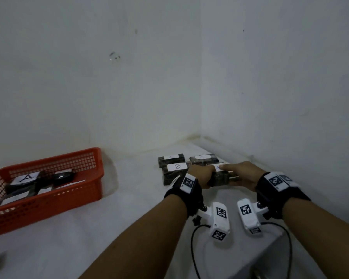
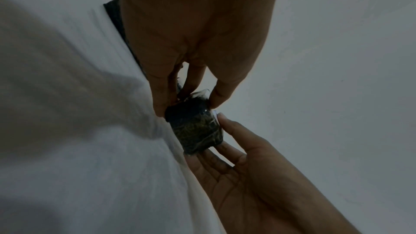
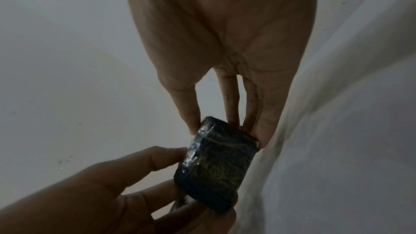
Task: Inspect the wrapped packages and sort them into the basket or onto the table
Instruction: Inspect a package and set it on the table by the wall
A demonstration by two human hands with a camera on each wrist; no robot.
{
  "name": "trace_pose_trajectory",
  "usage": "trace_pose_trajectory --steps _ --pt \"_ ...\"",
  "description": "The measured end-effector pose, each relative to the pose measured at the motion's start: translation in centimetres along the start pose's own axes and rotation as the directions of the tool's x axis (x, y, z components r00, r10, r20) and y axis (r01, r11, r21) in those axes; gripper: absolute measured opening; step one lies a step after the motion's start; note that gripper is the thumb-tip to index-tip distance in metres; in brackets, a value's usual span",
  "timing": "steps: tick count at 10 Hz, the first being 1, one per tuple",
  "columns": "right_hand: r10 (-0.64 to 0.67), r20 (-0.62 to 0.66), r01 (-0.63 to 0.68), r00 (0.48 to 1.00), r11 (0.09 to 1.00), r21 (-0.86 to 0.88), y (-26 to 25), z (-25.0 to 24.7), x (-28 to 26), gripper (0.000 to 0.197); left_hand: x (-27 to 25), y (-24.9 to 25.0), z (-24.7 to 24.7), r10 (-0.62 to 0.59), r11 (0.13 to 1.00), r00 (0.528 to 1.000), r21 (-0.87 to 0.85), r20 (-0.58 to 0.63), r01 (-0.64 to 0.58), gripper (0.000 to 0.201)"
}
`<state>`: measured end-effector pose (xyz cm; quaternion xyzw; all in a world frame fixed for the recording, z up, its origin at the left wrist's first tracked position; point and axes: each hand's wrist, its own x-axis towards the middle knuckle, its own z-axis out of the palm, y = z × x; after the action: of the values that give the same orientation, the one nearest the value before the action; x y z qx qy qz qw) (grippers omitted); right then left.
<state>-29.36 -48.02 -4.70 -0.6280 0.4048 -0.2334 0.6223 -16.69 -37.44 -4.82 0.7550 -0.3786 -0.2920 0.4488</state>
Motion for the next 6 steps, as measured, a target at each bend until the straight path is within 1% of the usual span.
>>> trace_pose_trajectory --steps 1,2,3,4,5,6 --pt "0.039 -0.037 -0.042 0.999 0.997 -0.061 0.7 -0.8 1.6 0.045 1.2 -0.2 0.6 0.148 0.878 0.986 0.449 0.074 -0.166 0.038" --pt "0.043 -0.067 -0.048 0.997 0.995 -0.086 1.1 -1.1 3.0 0.049 1.5 0.0 0.7 0.161 0.759 0.981 0.621 0.11 -0.195 0.035" --pt "0.029 -0.09 -0.04 0.995 0.993 -0.114 0.8 -0.6 3.1 0.042 2.6 -0.2 0.9 0.199 0.607 0.967 0.755 0.16 -0.25 0.036" --pt "0.004 -0.123 -0.023 0.992 0.988 -0.155 0.6 -0.2 3.2 0.039 2.9 -0.1 0.8 0.212 0.503 0.959 0.821 0.186 -0.271 0.039" --pt "-0.018 -0.147 -0.018 0.989 0.971 -0.24 0.3 0.0 3.6 0.04 3.5 -0.5 0.7 0.245 0.363 0.943 0.881 0.224 -0.304 0.038" --pt "-0.004 -0.133 -0.036 0.991 0.954 -0.297 0.2 -0.2 3.8 0.046 3.5 -0.4 0.7 0.243 0.337 0.945 0.894 0.221 -0.296 0.033"
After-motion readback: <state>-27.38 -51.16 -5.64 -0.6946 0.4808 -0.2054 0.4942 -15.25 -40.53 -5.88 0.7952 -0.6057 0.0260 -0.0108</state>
